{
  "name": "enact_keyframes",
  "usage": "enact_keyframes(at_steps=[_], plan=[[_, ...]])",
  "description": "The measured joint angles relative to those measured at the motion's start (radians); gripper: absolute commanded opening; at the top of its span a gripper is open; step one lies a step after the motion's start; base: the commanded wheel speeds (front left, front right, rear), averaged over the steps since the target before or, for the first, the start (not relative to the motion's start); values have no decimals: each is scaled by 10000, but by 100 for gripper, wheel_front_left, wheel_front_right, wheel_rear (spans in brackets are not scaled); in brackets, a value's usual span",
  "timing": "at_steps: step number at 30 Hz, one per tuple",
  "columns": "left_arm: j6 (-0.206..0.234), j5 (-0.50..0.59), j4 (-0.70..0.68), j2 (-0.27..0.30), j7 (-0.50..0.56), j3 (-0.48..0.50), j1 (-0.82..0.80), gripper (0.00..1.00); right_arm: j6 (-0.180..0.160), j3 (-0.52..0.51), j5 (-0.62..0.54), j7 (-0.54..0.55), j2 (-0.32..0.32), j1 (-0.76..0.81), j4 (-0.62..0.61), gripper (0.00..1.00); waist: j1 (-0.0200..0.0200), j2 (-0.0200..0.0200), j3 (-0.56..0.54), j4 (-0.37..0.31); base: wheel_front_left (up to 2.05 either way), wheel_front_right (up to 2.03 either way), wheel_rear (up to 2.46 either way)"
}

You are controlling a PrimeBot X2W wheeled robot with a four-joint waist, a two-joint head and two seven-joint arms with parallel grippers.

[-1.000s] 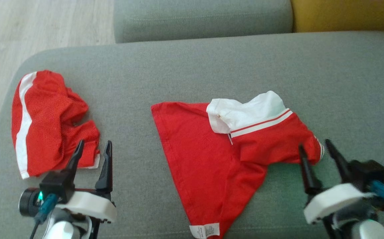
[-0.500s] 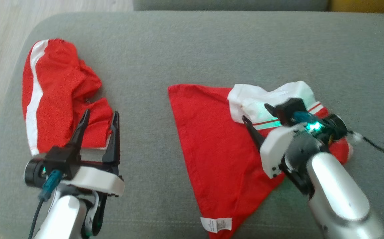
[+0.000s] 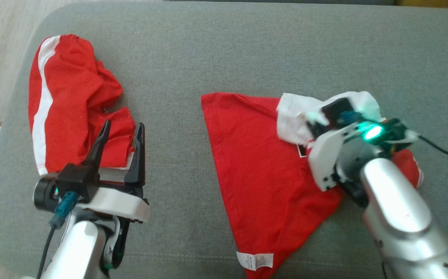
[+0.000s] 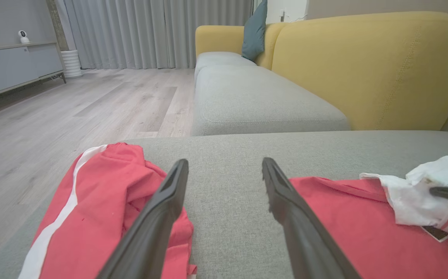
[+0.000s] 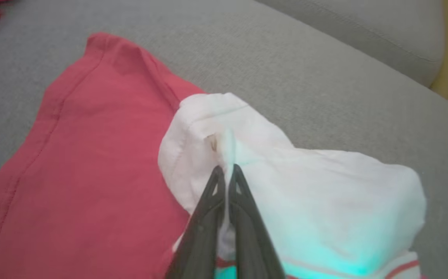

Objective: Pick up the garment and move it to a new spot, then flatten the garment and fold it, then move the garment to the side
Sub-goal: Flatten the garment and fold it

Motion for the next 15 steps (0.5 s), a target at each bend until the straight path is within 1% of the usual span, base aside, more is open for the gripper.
enact_keyframes(at_steps=[4,10,14,15], plan=[[-2,84,10,-52,0,59,5,100,0,-1269,230,-531,173,546,-803,0,0,0,-77,-104,0,0,0],[-4,161,-4,-44,0,313,88,100,0,-4061,493,-1068,683,2667,-2406,0,-1,0,-230,-440,0,0,0],[-2,173,-69,-8,0,359,299,100,0,-5444,1049,-1302,880,4004,-3283,0,-1,0,-321,-732,0,0,0],[-2,176,-71,4,0,364,364,100,0,-5647,1371,-1425,897,4265,-3352,23,-1,0,-334,-801,0,0,0]])
